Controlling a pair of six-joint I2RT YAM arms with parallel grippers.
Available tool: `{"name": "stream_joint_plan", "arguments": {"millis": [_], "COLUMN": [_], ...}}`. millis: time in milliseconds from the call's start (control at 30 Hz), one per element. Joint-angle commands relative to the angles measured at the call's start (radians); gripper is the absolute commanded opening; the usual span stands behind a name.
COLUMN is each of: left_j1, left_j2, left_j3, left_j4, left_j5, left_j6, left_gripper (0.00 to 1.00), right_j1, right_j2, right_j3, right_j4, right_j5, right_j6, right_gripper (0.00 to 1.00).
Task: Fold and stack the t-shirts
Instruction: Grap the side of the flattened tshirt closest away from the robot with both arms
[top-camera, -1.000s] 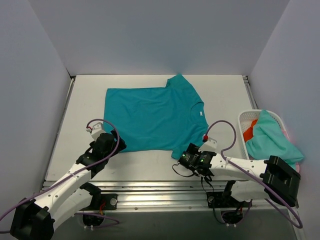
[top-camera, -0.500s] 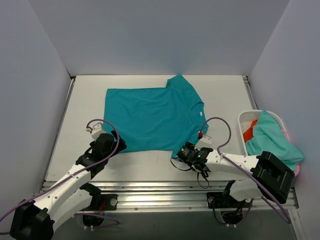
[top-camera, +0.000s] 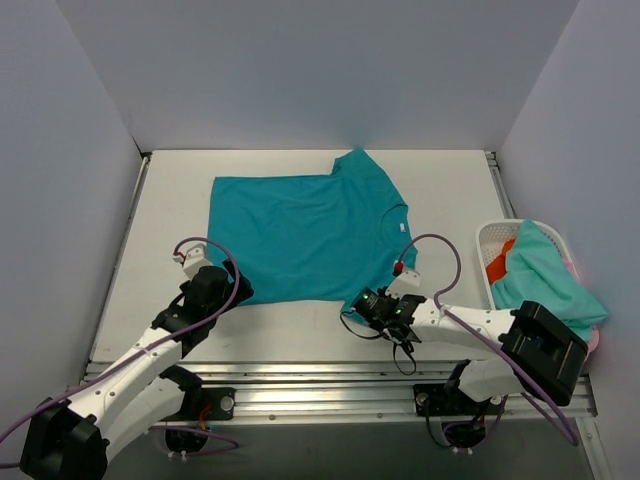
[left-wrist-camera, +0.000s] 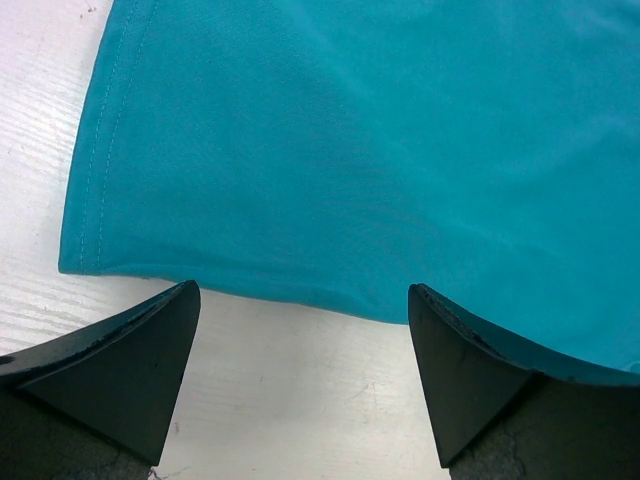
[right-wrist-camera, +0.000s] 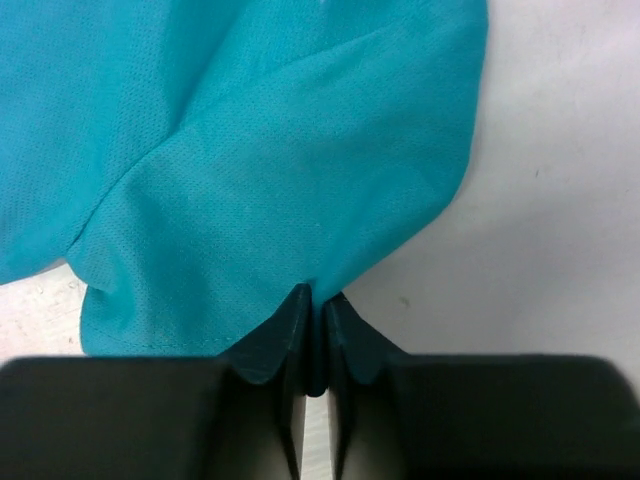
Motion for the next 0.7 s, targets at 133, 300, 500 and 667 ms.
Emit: {"name": "stream_joint_plan", "arguments": {"millis": [133,300,500,667], "left_j1": [-0.009,-0.015,-0.018,0.051], "left_j2": [-0.006,0.049,0.191,0.172], "left_j3": [0.096,0.145,0.154,-0.093], "left_j4": [-0.132,-0.285,-0.070,0.600], "left_j5": [-0.087,-0.143,0.009,0.377], "left_j6": [-0.059,-0.137,-0.094,0.002], "left_gripper": [0.94,0.94,0.94,0.94], "right_j1": [0.000,0.000,-0.001,-0.006], "right_j2": [-0.064,-0.104,-0.117,-0.163], "right_j3": [-0.025,-0.020,-0.005,-0.009], "right_j4": [-0.092,-0.086,-0.049,-0.035], "right_j5": [-0.031,0.004,0.012,0.016], "right_j6": [0.031,0.012,-0.042,-0.073], "right_gripper": [0.00,0.00,0.00,0.00]}}
